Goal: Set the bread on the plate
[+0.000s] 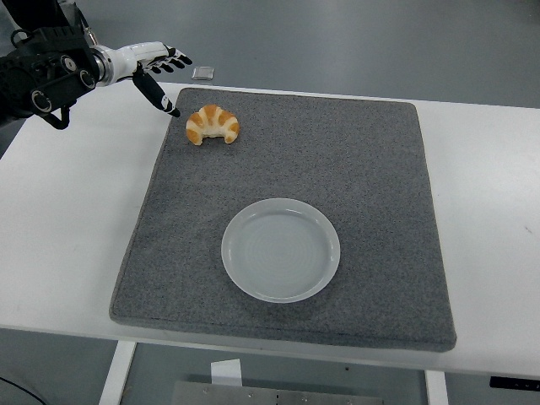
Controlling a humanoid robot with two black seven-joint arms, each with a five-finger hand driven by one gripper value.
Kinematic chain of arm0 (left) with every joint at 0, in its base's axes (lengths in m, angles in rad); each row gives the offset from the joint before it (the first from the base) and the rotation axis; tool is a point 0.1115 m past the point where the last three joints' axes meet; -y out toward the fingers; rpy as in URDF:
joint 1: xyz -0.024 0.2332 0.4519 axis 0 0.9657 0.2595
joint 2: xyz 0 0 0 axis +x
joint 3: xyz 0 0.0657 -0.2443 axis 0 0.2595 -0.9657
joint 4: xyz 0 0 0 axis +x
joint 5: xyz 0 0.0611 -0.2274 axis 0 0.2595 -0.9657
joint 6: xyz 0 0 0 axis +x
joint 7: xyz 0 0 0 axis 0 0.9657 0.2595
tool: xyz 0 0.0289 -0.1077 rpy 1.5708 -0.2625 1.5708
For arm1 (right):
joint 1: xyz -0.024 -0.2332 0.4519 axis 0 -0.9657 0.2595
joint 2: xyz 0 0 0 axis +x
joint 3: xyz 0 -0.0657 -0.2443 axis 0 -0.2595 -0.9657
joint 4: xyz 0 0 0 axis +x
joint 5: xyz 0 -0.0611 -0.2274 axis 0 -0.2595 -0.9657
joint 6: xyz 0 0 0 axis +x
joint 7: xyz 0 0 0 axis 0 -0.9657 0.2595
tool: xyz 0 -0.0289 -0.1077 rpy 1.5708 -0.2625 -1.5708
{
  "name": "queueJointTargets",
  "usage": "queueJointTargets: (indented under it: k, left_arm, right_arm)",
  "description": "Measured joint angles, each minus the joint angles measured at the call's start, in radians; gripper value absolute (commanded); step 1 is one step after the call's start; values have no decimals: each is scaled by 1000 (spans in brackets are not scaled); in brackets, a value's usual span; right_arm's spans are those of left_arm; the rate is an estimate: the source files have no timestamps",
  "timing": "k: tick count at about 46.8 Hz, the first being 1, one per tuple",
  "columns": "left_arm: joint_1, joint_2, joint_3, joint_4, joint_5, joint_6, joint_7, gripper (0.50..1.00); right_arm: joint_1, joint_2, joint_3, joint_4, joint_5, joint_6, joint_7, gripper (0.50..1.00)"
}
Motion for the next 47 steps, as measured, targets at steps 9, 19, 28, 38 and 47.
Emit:
queueJointTargets:
  k: [9,19,28,38,47]
  left_arm:
    - [11,-54,-7,7,-21,9,50,973]
    - [54,-173,-9,120,-22,23,72,956]
    - [98,-273,-9,256,-22,23,73,949]
    - [120,-325,-9,322,-20,25,73,943]
    - [127,-347,-3,350,-20,36,72,941]
  right_arm:
    - [0,0,0,0,0,0,0,952]
    - [0,0,0,1,0,0,0,952]
    - [0,0,0,1,0,0,0,952]
    - [0,0,0,1,0,0,0,952]
    - [0,0,0,1,0,0,0,952]
